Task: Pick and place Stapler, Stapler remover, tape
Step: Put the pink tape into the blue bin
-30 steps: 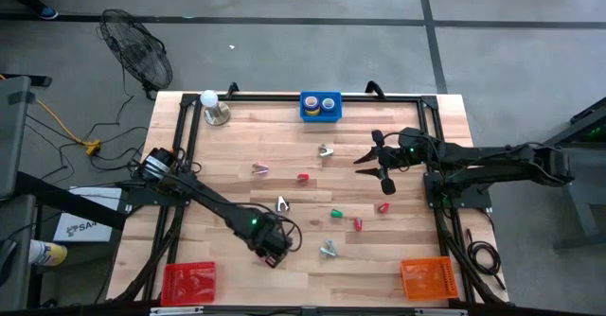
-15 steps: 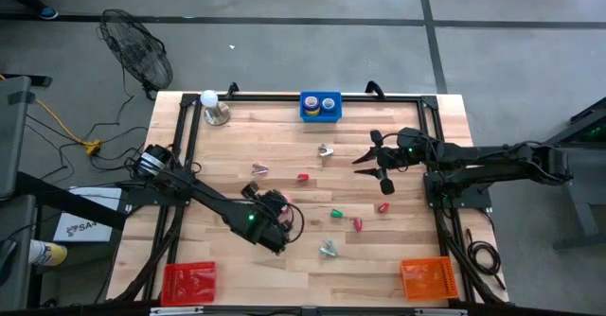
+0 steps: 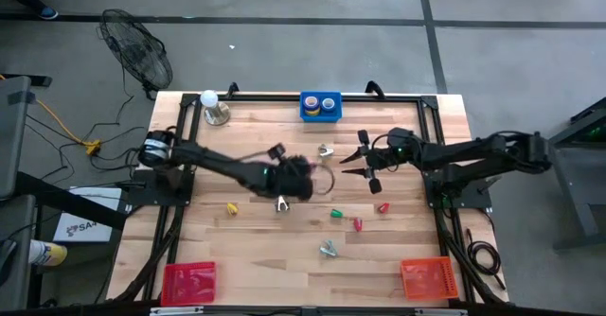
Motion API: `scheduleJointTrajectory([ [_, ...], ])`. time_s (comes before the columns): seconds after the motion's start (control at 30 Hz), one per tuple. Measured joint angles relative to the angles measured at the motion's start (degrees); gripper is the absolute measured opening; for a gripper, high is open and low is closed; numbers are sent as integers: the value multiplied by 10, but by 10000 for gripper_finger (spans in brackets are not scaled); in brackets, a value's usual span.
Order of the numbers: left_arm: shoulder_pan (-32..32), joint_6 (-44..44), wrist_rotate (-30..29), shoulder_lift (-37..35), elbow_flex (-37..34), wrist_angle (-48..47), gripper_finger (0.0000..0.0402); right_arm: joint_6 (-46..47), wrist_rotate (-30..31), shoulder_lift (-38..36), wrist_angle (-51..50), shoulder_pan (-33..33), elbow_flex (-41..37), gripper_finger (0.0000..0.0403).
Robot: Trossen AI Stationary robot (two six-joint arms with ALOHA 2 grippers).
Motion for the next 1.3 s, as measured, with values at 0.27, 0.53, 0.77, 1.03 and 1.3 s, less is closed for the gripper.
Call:
scheduleJointTrajectory([
  [0.27,89,143,103,0,0,134,29,-1,11,44,47,-6,0,117],
  [0.53,118,193,151,0,0,174,29,29,35,96,119,-51,0,117],
  [0.77,120,238,158,0,1,217,29,57,-1,146,163,-83,2,117],
  [1.03,125,247,187,0,1,252,29,74,-29,152,193,-84,2,117],
  [1.3,125,257,201,-1,1,274,29,71,-70,152,206,-85,8,117],
])
